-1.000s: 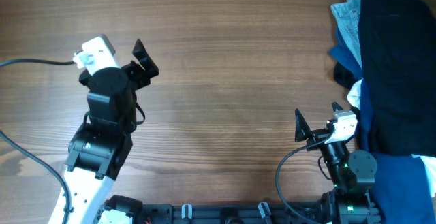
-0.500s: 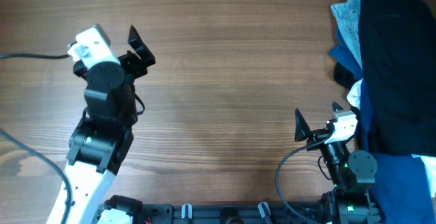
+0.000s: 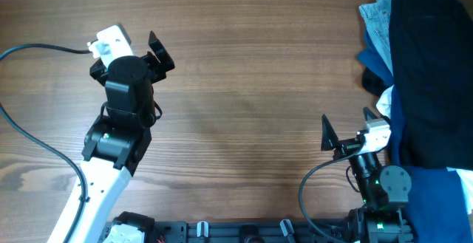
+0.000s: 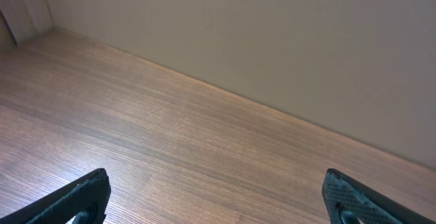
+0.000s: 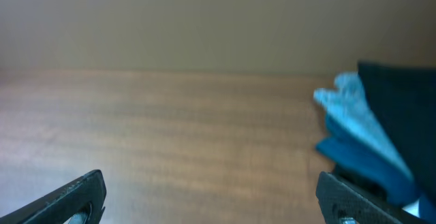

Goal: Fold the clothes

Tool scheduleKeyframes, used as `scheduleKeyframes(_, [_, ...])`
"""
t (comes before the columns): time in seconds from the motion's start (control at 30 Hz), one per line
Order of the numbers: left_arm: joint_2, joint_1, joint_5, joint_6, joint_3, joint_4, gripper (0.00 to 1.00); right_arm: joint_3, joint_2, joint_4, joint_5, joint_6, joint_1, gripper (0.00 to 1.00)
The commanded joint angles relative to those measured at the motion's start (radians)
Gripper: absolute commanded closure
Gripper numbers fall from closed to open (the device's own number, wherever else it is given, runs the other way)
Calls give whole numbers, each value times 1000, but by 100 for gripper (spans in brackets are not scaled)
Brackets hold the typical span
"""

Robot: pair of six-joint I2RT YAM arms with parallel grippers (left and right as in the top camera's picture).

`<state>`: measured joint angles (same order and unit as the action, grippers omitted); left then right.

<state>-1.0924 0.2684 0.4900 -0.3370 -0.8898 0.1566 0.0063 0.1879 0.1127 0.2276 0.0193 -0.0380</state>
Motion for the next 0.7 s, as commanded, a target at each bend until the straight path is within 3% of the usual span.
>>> scheduleKeyframes(0.0, [-8,4,17,20,-18,0,0,16,-3,36,-18,14,6,0])
scheduleKeyframes(0.23, [-13,4,17,19,-18,11,0,168,119,37,-81,7,6,0])
scheduleKeyframes(0.5, [-73,4,16,19,-18,17,0,562,672,21,-85,10,6,0])
scheduleKeyframes(0.67, [-86,4,16,19,-18,23,0,877,976,-122,-37,11,6,0])
